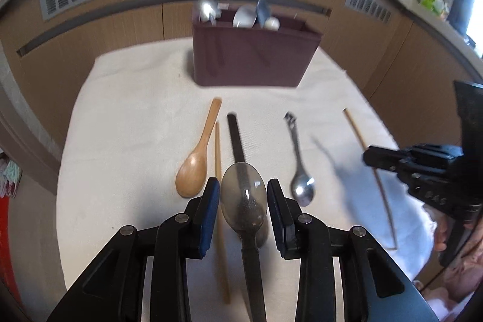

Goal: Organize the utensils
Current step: 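Lift the spoon and chopstick and carry both over the caddy, then open both tools to drop the dark spoon and chopstick into the caddy, then grasp the black-handled spoon with the left tool while the right tool grasps the silver smiley spoon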

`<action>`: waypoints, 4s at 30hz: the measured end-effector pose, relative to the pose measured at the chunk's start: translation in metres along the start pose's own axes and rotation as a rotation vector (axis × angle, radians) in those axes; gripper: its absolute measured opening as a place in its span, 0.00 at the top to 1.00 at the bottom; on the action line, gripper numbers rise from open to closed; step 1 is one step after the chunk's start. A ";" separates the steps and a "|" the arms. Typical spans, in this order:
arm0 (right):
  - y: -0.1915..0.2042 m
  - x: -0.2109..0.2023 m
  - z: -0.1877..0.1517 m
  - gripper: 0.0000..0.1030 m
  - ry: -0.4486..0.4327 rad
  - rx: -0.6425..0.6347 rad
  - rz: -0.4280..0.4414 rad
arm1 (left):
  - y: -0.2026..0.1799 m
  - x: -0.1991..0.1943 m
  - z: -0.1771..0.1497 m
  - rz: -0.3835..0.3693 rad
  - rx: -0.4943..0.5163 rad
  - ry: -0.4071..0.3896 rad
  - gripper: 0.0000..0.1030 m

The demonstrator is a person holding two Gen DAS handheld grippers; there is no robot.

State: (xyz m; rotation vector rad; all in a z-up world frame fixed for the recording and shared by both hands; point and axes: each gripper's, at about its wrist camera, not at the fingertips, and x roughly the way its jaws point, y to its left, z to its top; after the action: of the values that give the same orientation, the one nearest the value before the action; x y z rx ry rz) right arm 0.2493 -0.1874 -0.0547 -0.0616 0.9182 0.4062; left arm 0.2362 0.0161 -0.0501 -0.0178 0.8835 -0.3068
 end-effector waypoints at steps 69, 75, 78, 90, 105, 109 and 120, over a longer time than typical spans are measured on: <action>-0.030 0.026 0.190 0.95 -0.246 -0.074 -0.088 | 0.038 0.055 0.198 -0.001 -0.008 -0.278 0.67; -0.033 0.053 0.183 0.93 -0.180 -0.065 -0.087 | 0.042 0.077 0.190 -0.024 -0.041 -0.221 0.67; -0.034 0.055 0.180 0.75 -0.162 -0.059 -0.073 | 0.044 0.070 0.185 -0.013 -0.050 -0.218 0.66; -0.006 -0.003 0.132 0.14 -0.334 -0.095 -0.252 | 0.039 -0.003 0.137 0.093 -0.042 -0.269 0.51; 0.030 0.043 0.048 0.01 -0.121 -0.120 -0.283 | 0.050 0.010 0.020 0.126 -0.092 -0.055 0.41; 0.036 0.064 0.035 0.03 -0.030 -0.059 -0.198 | 0.051 0.014 -0.004 0.125 -0.099 -0.011 0.41; 0.047 0.091 0.021 0.82 0.116 -0.045 -0.096 | 0.055 0.018 -0.027 0.084 -0.137 0.032 0.41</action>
State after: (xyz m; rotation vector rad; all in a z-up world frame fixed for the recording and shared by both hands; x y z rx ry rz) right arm 0.2965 -0.1107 -0.1079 -0.1714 1.0162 0.3366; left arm 0.2407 0.0664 -0.0882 -0.1025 0.9336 -0.1679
